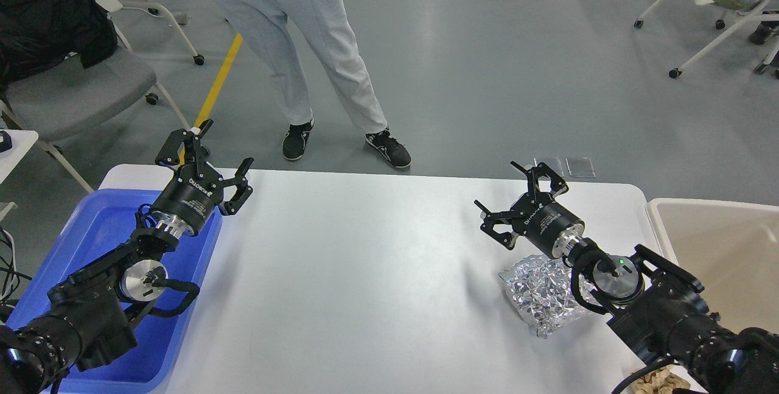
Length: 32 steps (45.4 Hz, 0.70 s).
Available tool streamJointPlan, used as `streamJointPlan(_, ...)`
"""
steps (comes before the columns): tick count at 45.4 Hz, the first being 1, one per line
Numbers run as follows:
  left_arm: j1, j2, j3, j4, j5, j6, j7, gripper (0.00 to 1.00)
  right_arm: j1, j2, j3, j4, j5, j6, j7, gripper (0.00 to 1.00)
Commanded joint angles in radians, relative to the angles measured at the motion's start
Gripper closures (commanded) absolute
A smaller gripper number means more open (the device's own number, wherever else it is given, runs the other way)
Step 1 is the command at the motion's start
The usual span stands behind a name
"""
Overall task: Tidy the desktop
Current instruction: 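Raise the right gripper up and away from the foil ball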
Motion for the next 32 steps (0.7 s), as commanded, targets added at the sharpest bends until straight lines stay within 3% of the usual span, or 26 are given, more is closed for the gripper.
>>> streamJointPlan(1, 0.000, 0.000, 0.000, 0.001, 0.001, 0.000, -0.001, 0.00, 0.000, 0.005, 0.001, -0.005, -0.001, -0.002, 0.000, 0.00)
streamJointPlan(22, 0.000, 0.000, 0.000, 0.000, 0.000, 0.000, -0.001, 0.00, -0.022, -0.005, -0.001, 0.012, -0.048, 0.008, 0.000, 0.00)
streamJointPlan(32, 0.000, 0.000, 0.000, 0.000, 0.000, 0.000, -0.001, 0.00, 0.000, -0.072, -0.016, 0.014, -0.155, -0.002, 0.000, 0.00)
